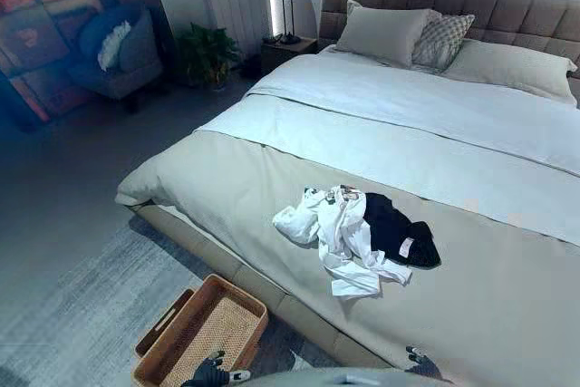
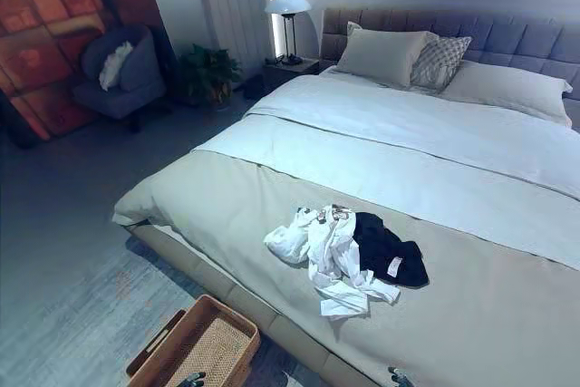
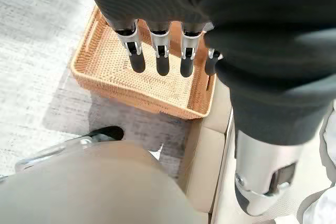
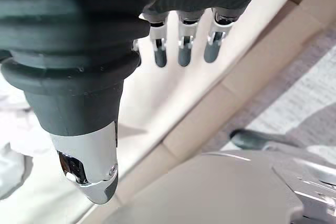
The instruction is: Pick up clothes into the bucket
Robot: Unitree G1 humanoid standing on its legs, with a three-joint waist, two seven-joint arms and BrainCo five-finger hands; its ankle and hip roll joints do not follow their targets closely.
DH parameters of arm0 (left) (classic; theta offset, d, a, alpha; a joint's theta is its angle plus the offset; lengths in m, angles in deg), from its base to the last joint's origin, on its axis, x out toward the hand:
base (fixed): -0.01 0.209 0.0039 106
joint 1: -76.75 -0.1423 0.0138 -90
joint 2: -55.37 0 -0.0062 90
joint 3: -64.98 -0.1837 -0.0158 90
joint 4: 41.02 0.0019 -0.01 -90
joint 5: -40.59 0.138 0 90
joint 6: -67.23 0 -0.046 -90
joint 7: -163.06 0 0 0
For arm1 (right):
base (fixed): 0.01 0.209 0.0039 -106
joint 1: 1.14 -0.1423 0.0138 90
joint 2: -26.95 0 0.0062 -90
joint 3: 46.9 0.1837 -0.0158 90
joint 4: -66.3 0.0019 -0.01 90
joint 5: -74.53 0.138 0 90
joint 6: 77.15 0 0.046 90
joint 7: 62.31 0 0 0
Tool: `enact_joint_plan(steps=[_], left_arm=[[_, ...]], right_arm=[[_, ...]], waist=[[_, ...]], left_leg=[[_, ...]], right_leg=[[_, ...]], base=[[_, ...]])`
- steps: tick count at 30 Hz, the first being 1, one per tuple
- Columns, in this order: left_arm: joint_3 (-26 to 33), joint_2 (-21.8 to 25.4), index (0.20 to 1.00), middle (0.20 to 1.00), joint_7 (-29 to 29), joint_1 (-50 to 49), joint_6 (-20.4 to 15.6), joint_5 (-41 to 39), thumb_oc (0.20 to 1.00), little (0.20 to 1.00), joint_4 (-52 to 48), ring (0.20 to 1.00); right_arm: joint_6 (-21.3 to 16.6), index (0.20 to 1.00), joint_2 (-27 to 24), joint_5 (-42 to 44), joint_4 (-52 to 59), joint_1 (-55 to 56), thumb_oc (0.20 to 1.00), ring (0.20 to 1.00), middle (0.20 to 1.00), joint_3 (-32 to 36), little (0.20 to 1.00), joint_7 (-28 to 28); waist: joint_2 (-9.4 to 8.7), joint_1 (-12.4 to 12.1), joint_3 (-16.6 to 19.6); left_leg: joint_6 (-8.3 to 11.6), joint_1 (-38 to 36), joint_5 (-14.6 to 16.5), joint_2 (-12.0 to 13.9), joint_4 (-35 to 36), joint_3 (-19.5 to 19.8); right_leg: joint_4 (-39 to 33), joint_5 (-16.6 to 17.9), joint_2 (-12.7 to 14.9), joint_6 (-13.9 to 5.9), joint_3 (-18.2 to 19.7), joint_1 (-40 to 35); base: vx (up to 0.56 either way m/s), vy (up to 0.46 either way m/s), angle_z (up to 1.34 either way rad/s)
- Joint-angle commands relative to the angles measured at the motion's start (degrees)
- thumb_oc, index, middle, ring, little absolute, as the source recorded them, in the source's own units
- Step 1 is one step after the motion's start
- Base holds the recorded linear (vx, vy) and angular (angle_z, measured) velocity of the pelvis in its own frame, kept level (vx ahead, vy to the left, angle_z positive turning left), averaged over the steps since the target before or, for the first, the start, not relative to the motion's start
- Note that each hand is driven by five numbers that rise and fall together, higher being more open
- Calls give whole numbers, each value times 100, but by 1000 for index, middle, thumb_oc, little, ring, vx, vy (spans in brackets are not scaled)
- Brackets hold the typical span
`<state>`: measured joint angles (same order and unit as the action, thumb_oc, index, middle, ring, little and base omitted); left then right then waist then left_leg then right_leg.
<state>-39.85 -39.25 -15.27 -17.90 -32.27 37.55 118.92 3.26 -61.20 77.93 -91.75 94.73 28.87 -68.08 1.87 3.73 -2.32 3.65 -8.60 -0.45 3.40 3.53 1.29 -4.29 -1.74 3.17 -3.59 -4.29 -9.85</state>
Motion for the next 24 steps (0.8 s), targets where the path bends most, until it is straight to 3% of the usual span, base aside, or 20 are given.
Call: enact_joint_plan(steps=[1, 24], left_arm=[[-249, -325, 1000, 1000, -78, 496, -100, 96, 1000, 1000, 279, 1000], [-281, -299, 1000, 1000, -52, 552, -81, 123, 1000, 1000, 281, 1000]], right_arm=[[5, 1000, 82, -71, -261, -543, 1000, 1000, 1000, -205, 1000, -39], [55, 1000, -30, -148, -250, -697, 1000, 1000, 1000, -207, 1000, -71]], waist=[[-356, 40, -115], [-382, -77, -209]], left_leg=[[-132, 160, 385, -344, -395, 48], [-188, 382, 463, -439, -600, 226]], right_leg=[[228, -30, 247, -218, -43, 122], [556, -173, 301, -218, -169, 281]], base=[[1, 156, -38], [9, 4, 2]])
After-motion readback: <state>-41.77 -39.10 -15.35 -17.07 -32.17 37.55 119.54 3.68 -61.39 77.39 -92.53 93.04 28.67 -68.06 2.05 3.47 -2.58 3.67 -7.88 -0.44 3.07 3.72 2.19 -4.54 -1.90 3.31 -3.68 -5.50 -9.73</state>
